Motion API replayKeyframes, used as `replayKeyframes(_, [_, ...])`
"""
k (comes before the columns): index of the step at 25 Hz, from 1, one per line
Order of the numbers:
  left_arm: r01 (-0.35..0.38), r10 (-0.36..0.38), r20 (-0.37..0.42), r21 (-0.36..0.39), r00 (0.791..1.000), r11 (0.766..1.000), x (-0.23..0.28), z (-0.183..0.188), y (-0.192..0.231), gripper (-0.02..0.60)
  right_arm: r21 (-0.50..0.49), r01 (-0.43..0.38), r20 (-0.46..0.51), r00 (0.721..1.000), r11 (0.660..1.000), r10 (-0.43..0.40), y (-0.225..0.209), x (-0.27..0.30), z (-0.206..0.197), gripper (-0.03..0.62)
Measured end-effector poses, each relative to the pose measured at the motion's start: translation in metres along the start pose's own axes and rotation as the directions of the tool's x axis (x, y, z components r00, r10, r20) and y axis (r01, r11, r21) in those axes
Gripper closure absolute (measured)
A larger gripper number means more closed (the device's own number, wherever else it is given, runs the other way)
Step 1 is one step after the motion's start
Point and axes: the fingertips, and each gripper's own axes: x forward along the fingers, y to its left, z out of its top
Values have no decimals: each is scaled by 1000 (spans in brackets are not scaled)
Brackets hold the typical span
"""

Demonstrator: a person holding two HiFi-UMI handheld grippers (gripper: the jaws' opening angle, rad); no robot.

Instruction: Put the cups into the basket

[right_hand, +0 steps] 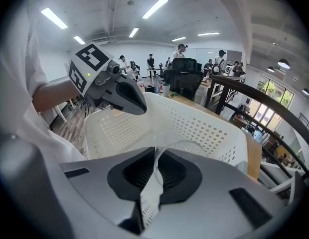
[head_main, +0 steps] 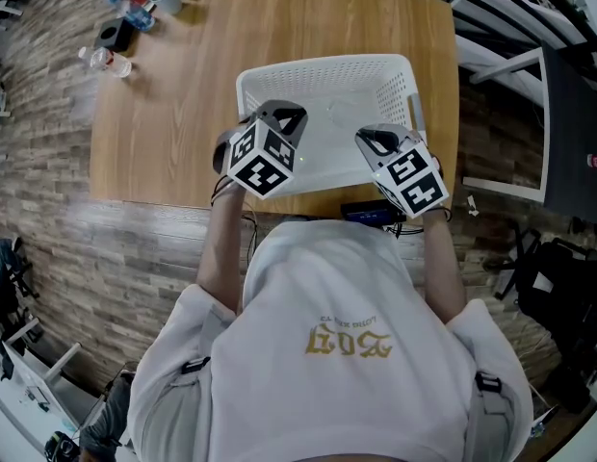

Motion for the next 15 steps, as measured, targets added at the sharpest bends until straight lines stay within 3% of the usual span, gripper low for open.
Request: replayKeyframes(15, [109, -80, -193, 144, 978, 984, 26, -14, -16, 574, -103, -28, -135, 991, 994, 14, 1, 21, -11, 569])
